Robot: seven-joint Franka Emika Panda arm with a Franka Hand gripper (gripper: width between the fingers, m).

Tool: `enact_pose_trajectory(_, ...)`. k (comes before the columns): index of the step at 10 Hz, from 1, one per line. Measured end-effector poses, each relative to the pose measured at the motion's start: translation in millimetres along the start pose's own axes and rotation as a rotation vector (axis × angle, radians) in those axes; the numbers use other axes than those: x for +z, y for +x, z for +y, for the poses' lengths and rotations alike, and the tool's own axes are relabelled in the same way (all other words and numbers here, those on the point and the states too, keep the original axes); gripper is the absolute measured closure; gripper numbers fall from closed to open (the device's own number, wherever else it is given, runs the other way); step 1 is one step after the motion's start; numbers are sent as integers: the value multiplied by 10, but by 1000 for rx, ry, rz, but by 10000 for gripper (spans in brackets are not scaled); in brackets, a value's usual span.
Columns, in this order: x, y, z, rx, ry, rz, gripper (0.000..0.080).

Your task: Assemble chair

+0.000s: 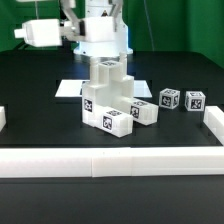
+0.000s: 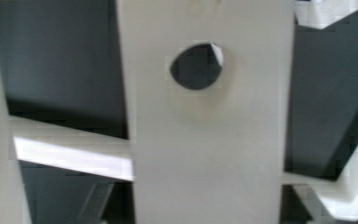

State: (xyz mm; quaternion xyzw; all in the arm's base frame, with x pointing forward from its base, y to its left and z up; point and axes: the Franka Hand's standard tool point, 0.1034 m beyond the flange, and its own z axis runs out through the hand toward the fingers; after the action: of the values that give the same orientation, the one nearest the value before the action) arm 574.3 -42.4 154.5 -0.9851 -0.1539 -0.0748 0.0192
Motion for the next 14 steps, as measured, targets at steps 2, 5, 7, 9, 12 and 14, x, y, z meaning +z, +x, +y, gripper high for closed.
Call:
enact_pose_trajectory(2,14,-44,34,-151,5,-12,515)
enact_pose_trajectory(5,10,-34,-292,-186,6,-10,515)
enact_pose_trajectory(7,-6,6,-475,-153,12,-7,515)
enact_pose_trajectory(9,18,13,-445,-150,1,2,515)
enact_pose_trajectory(12,-42,0,-589,-95,-13,-6,515)
enact_pose_trajectory(14,-108,-119,-921,-26,-9,-18,515)
